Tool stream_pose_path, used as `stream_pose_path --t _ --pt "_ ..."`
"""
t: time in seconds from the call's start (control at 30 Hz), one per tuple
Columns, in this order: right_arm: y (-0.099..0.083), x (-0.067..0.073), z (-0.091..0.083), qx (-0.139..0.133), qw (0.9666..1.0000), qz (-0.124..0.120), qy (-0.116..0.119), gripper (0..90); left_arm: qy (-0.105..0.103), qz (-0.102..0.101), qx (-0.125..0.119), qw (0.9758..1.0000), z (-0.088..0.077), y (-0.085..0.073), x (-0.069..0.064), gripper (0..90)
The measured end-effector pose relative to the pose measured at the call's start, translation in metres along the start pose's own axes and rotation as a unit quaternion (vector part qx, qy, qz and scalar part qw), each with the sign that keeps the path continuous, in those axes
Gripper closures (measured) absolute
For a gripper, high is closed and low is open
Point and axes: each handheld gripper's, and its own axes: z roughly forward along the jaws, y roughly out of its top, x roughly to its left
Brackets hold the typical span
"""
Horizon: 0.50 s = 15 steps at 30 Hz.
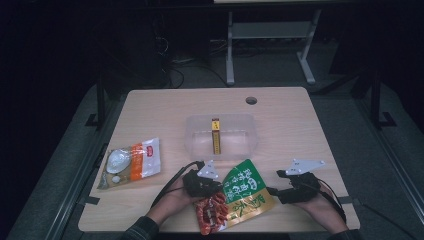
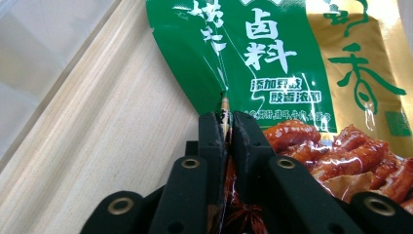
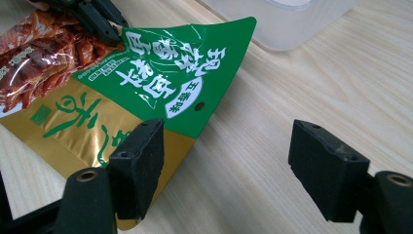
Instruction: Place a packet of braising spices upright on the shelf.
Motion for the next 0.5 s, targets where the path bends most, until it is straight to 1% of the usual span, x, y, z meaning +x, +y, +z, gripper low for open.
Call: stream_pose_path --t 0.1,0.13,0.2,0.23,0.33,0.37,0.4,0.43,0.47,0.5 --pt "0.000 0.000 0.000 -0.002 1.0000 0.000 0.002 28.7 0.007 -0.005 -0.002 1.0000 0.000 0.000 -0.002 86.4" --pt "0.000 -0.001 0.000 -0.003 1.0000 0.000 0.002 28.7 0.007 -0.004 -0.003 1.0000 0.000 0.000 -0.001 87.4" --pt "0.000 -0.001 0.000 -0.003 1.0000 0.001 0.002 28.5 0.003 -0.009 -0.010 0.9999 0.000 -0.001 -0.001 88.5" --pt "0.000 -0.002 0.000 -0.003 1.0000 0.002 0.002 28.1 0.004 -0.005 -0.008 0.9999 -0.001 -0.001 -0.001 88.9" --pt "-0.001 -0.003 -0.001 -0.006 1.0000 0.006 0.000 26.8 0.003 -0.006 -0.010 0.9999 -0.004 0.000 0.000 89.6" --pt "-0.001 -0.003 -0.002 -0.007 0.9999 0.008 -0.001 26.5 0.003 -0.011 -0.017 0.9998 -0.006 -0.001 0.000 89.6" --pt "-0.001 -0.004 -0.003 -0.010 0.9999 0.012 0.001 26.2 0.004 -0.020 -0.029 0.9994 -0.008 -0.001 0.001 89.7" --pt "-0.001 -0.005 -0.003 -0.014 0.9998 0.014 0.002 25.9 0.001 -0.024 -0.034 0.9991 -0.012 -0.001 0.004 89.7" --pt "-0.001 -0.006 -0.004 -0.018 0.9996 0.020 0.006 25.8 -0.002 -0.037 -0.044 0.9983 -0.014 -0.002 0.006 89.7" --pt "-0.001 -0.007 -0.004 -0.022 0.9994 0.025 0.012 25.6 -0.001 -0.044 -0.051 0.9977 -0.018 -0.002 0.008 89.7"
